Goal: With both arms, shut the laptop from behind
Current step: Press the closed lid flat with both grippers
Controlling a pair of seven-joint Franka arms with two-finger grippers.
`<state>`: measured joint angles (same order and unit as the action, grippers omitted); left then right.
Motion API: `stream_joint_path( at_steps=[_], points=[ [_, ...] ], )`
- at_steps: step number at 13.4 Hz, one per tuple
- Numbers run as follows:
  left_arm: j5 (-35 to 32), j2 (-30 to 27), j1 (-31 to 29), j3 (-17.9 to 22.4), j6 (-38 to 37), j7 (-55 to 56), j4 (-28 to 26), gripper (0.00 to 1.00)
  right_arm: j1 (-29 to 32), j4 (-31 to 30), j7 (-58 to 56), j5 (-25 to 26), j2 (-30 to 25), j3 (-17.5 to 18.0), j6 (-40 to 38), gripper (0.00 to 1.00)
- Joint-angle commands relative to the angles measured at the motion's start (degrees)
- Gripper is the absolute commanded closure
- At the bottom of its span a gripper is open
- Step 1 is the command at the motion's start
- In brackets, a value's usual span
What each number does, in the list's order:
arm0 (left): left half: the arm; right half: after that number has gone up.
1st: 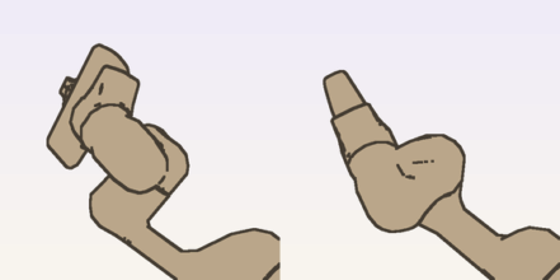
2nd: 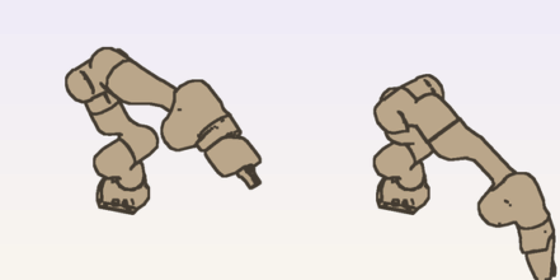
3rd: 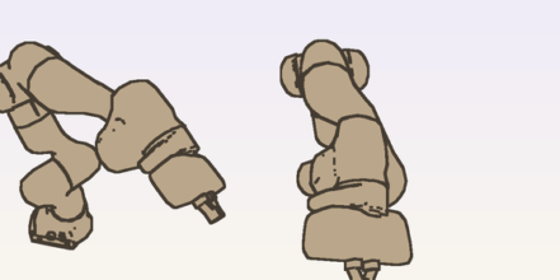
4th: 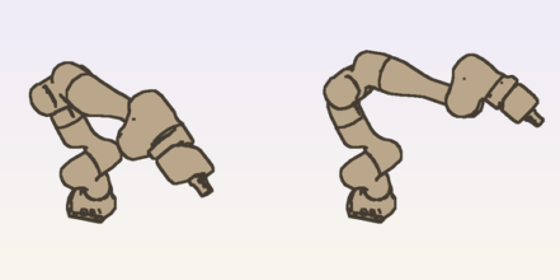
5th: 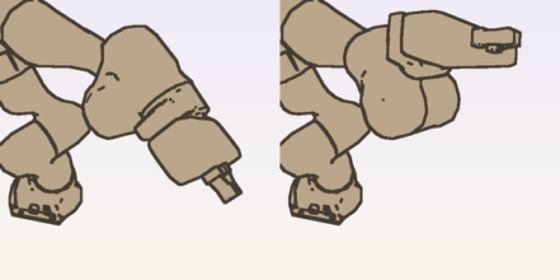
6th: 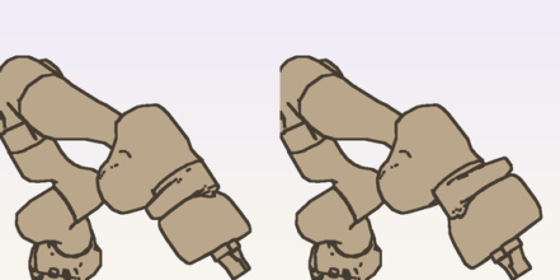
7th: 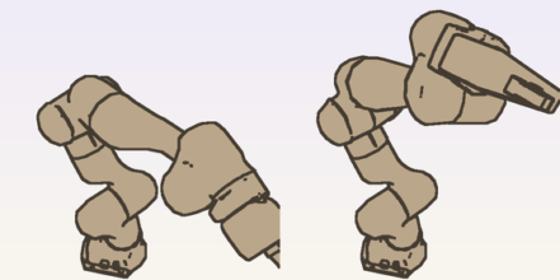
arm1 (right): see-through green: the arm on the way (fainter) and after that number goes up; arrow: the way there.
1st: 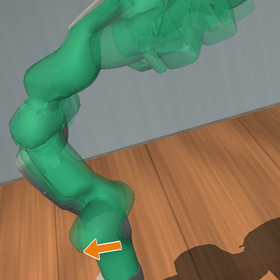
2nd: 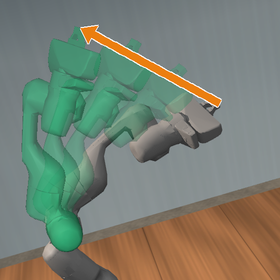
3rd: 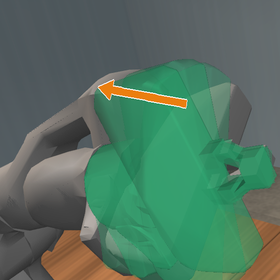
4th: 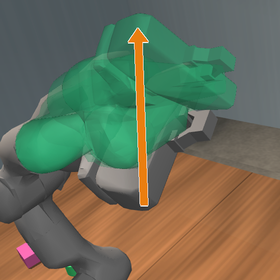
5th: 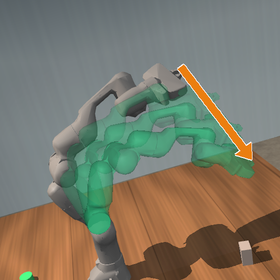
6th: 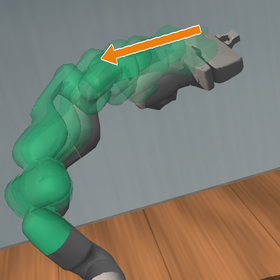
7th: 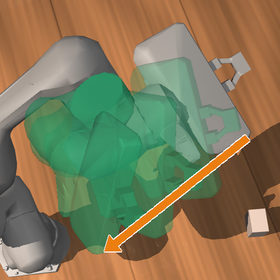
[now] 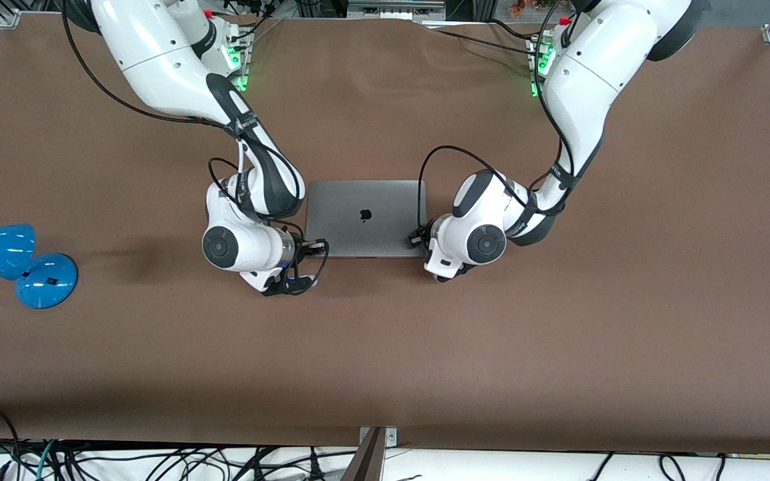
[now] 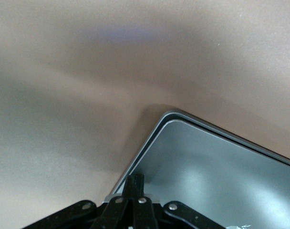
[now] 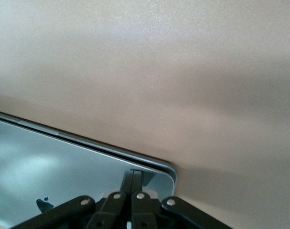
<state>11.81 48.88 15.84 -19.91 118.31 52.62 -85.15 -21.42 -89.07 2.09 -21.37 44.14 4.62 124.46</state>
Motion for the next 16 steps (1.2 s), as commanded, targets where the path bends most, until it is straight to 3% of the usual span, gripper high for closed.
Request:
stream_joint_path(
  at_steps=[1,5,6,7,8,9,10,11,14,16],
  points=[
    [-2.49,1.39,0.86,0.4,0.34,-0.15,1.91,1.0,-0.28,1.36,-0.95,-0.87,1.21,-0.13,0.26,0.97],
    [-2.49,1.48,0.86,0.49,0.43,-0.15,1.91,1.0,-0.55,1.44,0.19,-0.96,0.52,-0.13,-0.44,0.92],
    [-2.49,1.48,0.86,0.49,0.43,-0.15,1.91,1.0,-0.72,2.05,1.06,-0.87,-0.01,-0.13,-0.96,0.87],
    [-2.49,1.48,0.78,0.49,0.43,-0.15,1.91,1.0,-0.98,2.84,1.42,-0.61,-0.45,-0.13,-2.45,0.75],
    [-2.58,1.31,0.77,0.49,0.34,0.03,1.91,0.62,-1.25,3.11,1.42,-0.34,-1.24,-0.13,-4.29,0.56],
    [-2.84,0.78,0.34,0.4,0.34,-0.06,1.91,0.01,-1.34,3.12,1.33,0.01,-2.46,-0.13,-4.57,0.38],
    [-2.84,-0.44,-0.01,0.4,-0.01,0.03,2.0,0.0,-1.25,2.85,1.25,1.05,-3.96,-0.13,-4.57,0.14],
    [-2.84,-1.58,-0.45,0.31,-0.88,0.2,1.91,0.0,-1.25,2.42,1.25,2.37,-5.54,-0.13,-4.83,0.0],
    [-3.02,-7.55,-1.68,0.49,-5.27,0.12,1.21,0.0,-0.9,2.32,1.42,5.88,-10.72,-0.31,-9.91,0.0],
    [-7.73,-12.64,-2.39,0.14,-9.57,-0.32,0.95,0.0,-0.2,2.32,1.77,12.02,-15.81,-0.75,-16.14,0.0]
  ],
)
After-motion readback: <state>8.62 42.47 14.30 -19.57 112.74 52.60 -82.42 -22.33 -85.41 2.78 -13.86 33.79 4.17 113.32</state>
